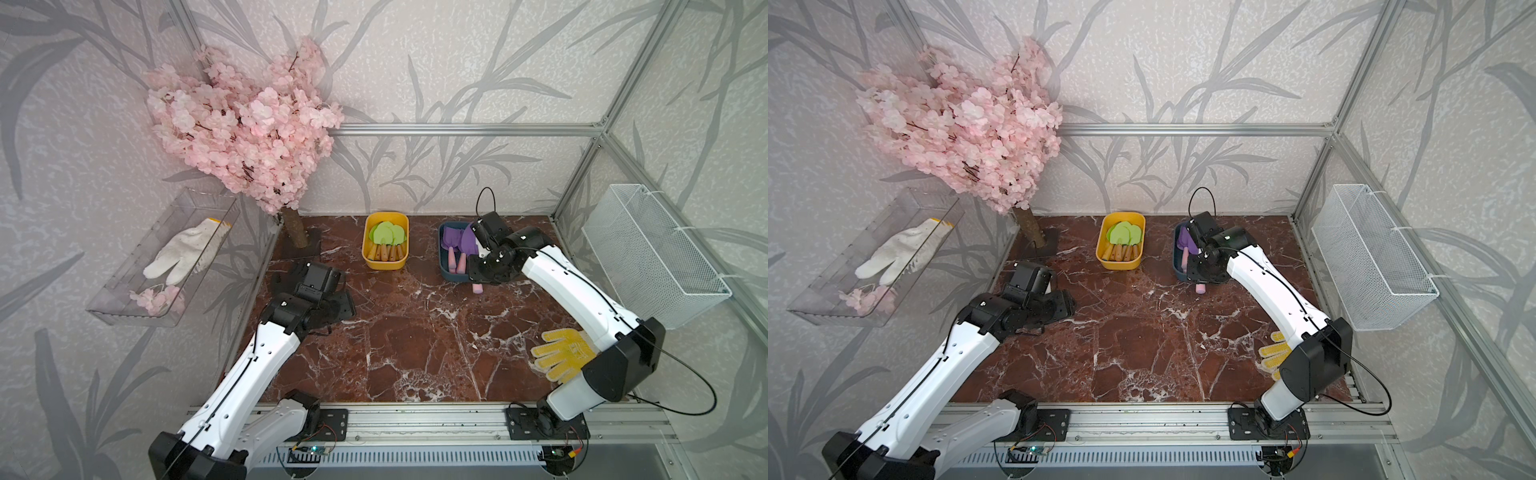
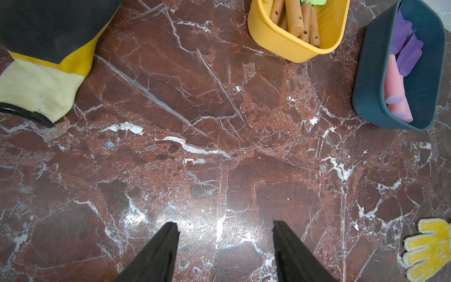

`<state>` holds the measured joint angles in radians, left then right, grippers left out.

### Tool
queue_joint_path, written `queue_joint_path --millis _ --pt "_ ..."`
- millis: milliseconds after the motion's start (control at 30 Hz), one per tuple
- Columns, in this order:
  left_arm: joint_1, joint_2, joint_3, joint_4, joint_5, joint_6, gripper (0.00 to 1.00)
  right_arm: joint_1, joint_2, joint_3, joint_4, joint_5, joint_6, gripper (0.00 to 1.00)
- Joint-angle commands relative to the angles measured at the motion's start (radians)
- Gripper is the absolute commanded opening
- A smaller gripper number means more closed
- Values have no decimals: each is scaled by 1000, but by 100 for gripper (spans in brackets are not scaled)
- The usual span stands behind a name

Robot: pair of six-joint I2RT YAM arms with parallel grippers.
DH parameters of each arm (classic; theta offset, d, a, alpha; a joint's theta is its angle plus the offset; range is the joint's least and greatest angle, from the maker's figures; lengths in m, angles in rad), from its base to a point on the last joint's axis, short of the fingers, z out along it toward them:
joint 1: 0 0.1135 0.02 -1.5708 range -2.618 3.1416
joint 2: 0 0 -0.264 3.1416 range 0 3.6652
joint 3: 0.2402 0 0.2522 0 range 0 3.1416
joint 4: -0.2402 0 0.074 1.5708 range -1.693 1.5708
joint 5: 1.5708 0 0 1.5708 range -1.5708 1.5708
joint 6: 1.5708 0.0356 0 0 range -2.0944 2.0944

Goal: Sort the small shovels by color and place them into the storage box
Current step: Place the shovel in the storage box.

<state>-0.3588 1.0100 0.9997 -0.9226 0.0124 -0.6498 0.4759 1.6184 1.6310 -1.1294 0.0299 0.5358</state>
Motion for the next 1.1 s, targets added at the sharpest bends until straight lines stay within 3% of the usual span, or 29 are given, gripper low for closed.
queue_joint_path --millis 0,400,900,1067 --pt "4 8 31 10 14 2 65 -50 65 61 -14 15 -82 18" --pt "3 12 -7 23 33 3 65 -179 347 276 -4 -32 -204 17" --pt "3 57 30 0 37 41 66 -204 714 687 -159 -48 -206 17" --pt "4 59 32 2 28 48 66 -204 754 715 -162 -57 -186 17"
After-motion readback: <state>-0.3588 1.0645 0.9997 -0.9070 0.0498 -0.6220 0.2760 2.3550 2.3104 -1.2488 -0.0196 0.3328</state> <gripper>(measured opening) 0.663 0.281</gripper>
